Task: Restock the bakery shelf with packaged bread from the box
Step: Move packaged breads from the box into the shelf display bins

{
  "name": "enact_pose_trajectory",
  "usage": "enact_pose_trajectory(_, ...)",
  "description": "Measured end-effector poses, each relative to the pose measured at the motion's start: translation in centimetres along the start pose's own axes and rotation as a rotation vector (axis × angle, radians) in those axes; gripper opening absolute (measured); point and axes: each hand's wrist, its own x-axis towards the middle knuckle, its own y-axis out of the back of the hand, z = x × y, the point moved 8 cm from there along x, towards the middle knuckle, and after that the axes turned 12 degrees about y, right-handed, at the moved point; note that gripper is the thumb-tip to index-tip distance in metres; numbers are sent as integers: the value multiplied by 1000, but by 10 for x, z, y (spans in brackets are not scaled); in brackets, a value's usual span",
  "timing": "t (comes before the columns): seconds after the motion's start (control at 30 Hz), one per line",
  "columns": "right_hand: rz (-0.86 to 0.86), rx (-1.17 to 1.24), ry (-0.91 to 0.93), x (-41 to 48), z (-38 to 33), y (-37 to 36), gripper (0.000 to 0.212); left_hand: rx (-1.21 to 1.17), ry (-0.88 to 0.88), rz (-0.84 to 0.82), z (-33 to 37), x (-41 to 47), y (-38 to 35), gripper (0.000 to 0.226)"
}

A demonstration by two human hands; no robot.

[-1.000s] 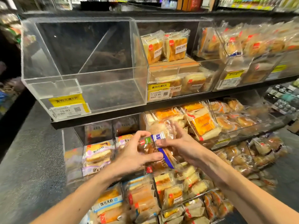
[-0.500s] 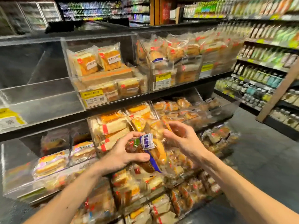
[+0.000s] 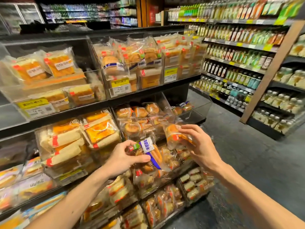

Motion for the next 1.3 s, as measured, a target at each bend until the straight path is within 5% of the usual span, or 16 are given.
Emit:
enact_pose_trajectory(0.33, -65, -56, 19, 30, 114, 6, 39, -16, -46, 249, 44, 117, -25, 64)
enact_pose_trajectory(0.47, -114, -69, -48, 56, 180, 29, 40, 129, -95, 326, 75, 182, -50, 27)
enact_pose_trajectory(0.6, -74, -138, -87, 84, 235, 59, 34, 230, -169, 295, 125, 242, -79, 53)
enact_pose_trajectory(0.73, -48, -207, -93, 110, 275, 75, 32, 316, -225, 313, 177, 290, -103, 55)
enact_pose_trajectory(1.03, -147, -142, 51, 161, 374, 56, 34, 434, 199, 244, 139, 432, -179, 73)
enact_pose_trajectory(1.2, -231, -26, 159, 186, 424, 39, 31, 515, 348, 259, 112, 469, -208, 50)
enact_pose_trajectory(1.3, -271, 29, 253, 192, 438, 33, 31, 568, 422, 210, 99, 475, -223, 59)
